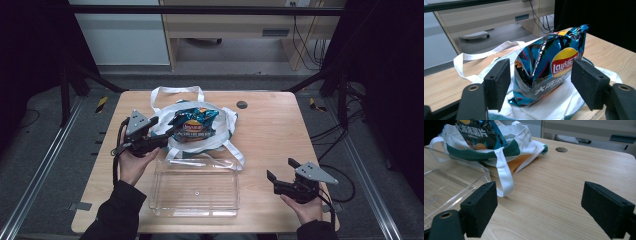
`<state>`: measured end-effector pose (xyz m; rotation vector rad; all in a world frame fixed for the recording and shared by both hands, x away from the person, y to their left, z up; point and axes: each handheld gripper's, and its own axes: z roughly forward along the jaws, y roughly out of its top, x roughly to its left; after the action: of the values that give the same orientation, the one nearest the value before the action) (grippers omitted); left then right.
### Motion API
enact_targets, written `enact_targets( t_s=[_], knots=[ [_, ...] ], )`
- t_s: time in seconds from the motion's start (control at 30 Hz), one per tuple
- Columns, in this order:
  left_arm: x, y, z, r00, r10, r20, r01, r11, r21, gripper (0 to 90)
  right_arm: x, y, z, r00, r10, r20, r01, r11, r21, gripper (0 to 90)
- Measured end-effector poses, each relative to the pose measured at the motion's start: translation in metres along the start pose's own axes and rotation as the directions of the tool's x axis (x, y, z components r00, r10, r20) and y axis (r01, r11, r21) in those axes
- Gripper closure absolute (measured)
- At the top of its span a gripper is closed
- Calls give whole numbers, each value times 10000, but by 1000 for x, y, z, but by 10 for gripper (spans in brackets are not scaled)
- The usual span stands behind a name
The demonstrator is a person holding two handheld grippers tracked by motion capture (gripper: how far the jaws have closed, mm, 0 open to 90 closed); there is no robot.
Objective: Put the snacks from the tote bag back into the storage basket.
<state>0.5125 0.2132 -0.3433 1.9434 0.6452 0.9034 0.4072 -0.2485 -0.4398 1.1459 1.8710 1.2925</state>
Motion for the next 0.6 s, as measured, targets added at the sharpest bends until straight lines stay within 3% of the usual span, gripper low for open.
enact_targets(
  t_s=[0.13,0.6],
  knots=[
    [0,1,6,9998,189,-53,-188,9997,153,327,0,0,0,10000,25,-4,-25,10000,28,137],
    [2,-4,28,9998,129,-174,-122,9991,417,405,-1,0,0,10000,55,-4,-55,10000,41,141]
  ],
)
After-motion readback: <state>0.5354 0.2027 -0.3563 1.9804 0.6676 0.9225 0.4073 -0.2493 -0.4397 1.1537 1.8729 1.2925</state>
